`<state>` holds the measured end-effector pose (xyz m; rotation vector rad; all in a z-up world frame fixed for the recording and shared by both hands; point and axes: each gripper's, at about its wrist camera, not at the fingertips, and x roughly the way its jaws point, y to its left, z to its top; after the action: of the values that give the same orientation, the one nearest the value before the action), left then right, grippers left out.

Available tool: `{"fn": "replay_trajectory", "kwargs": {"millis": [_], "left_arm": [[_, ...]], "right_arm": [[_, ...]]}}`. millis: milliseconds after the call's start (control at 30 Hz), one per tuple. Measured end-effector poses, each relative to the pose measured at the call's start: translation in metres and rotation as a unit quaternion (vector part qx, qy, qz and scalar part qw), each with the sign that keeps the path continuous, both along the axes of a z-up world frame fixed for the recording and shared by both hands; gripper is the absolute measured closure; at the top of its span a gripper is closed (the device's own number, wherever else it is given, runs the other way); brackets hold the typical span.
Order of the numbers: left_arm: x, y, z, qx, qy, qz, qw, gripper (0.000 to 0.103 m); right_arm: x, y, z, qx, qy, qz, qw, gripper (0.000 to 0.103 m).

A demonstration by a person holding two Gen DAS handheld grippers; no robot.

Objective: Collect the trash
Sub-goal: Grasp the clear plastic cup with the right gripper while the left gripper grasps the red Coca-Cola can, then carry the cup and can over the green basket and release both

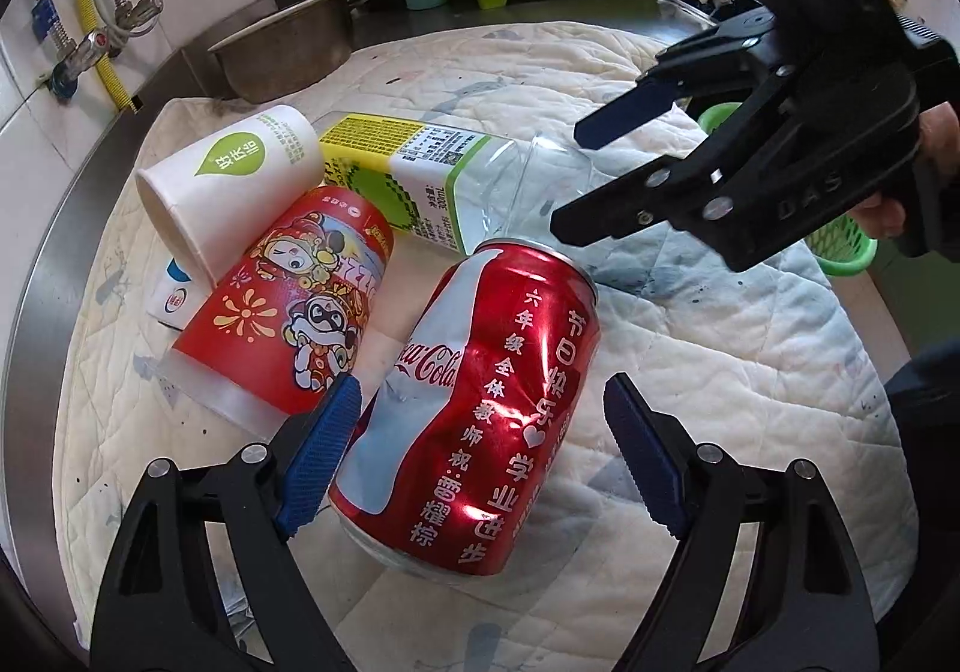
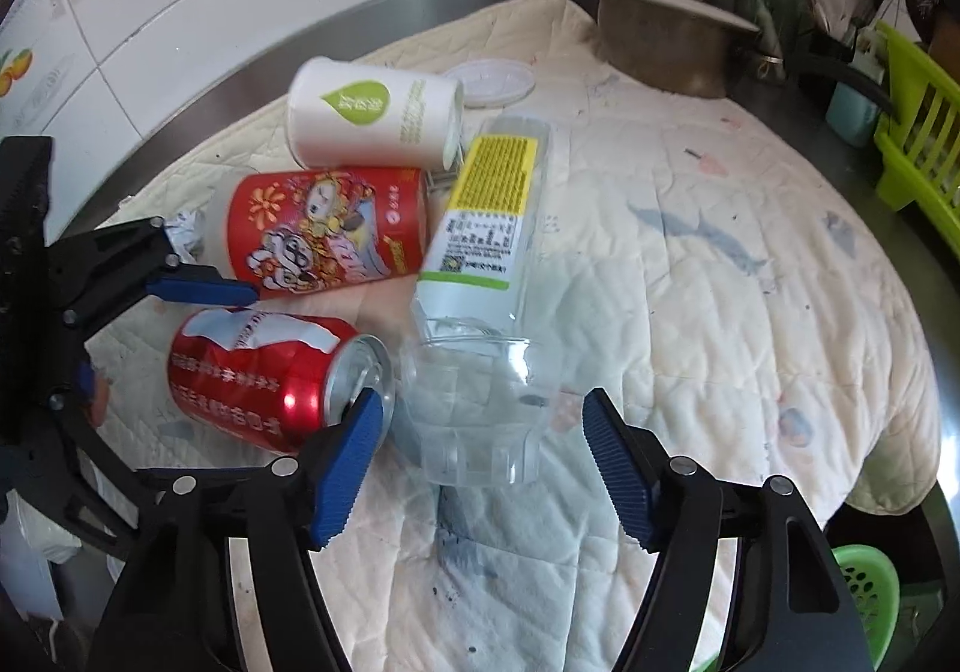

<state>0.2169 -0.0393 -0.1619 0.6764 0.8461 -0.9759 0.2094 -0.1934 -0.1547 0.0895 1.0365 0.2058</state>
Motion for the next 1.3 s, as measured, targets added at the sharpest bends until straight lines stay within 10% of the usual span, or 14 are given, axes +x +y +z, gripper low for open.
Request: {"fn": "replay_trajectory", "kwargs": {"millis": [633, 1300], "left_arm": [[0.007, -0.008, -0.005, 0.013, -0.004, 0.026, 0.9996, 0.026], [-0.084, -0.053, 0.027, -0.061, 0.024, 0.064, 0.9958, 0.036]], "right_arm": [[-0.021, -0.021, 0.003, 0.052, -0.007, -0.011, 0.999, 0.048], [-0.184, -0.146, -0.001, -0.004, 0.002, -0.185, 0.983, 0.048]]}}
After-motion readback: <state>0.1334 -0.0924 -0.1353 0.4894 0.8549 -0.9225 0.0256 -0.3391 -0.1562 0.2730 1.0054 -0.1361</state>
